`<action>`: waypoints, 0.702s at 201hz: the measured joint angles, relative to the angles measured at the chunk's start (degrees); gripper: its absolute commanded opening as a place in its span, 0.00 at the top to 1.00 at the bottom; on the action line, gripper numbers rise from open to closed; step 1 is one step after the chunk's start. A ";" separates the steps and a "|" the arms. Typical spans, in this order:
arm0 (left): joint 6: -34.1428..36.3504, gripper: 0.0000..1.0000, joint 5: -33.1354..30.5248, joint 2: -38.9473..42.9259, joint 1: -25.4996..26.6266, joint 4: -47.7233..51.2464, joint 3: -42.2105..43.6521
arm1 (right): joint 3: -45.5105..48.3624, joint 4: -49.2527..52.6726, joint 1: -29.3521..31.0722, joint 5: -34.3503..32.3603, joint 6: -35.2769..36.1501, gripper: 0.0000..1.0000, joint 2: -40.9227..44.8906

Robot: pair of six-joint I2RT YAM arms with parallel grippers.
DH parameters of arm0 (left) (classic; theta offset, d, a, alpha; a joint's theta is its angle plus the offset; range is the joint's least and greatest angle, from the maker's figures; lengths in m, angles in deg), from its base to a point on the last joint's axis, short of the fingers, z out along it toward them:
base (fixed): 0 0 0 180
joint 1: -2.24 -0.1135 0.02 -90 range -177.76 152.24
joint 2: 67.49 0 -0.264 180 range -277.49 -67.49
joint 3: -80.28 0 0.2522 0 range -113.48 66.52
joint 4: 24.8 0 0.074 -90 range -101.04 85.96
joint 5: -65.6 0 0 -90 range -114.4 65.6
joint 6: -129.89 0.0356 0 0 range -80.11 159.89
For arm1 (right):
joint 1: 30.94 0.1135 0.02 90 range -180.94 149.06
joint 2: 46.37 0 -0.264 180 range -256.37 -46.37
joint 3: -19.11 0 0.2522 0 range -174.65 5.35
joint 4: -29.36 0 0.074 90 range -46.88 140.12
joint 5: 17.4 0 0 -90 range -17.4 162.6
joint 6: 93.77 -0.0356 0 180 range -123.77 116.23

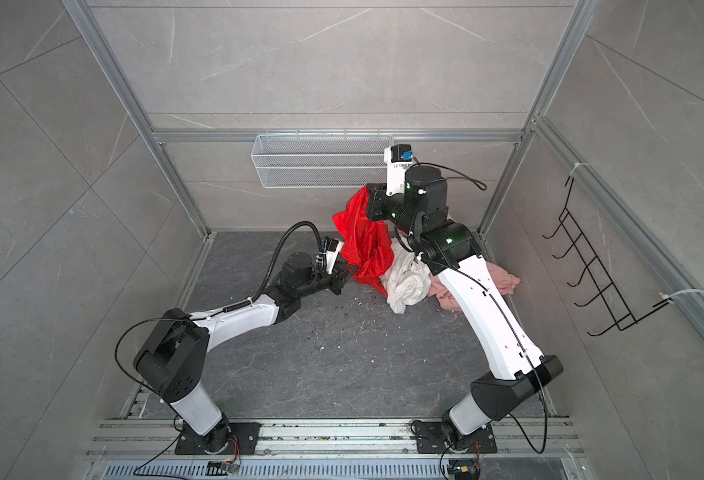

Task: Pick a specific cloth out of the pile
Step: 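Pull the red cloth toward the robot with both grippers, away from the pile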

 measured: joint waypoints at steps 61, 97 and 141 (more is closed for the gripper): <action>2.91 1.00 -3.45 5.38 0.00 2.03 0.00 | -3.30 0.04 0.22 0.04 0.00 1.00 -0.02; 4.24 1.00 -4.98 7.96 0.00 3.41 0.02 | -5.33 0.07 0.70 0.04 0.00 1.00 -0.13; 5.38 1.00 -6.71 11.98 0.00 4.50 1.51 | -6.99 0.42 1.18 0.04 0.02 1.00 -0.59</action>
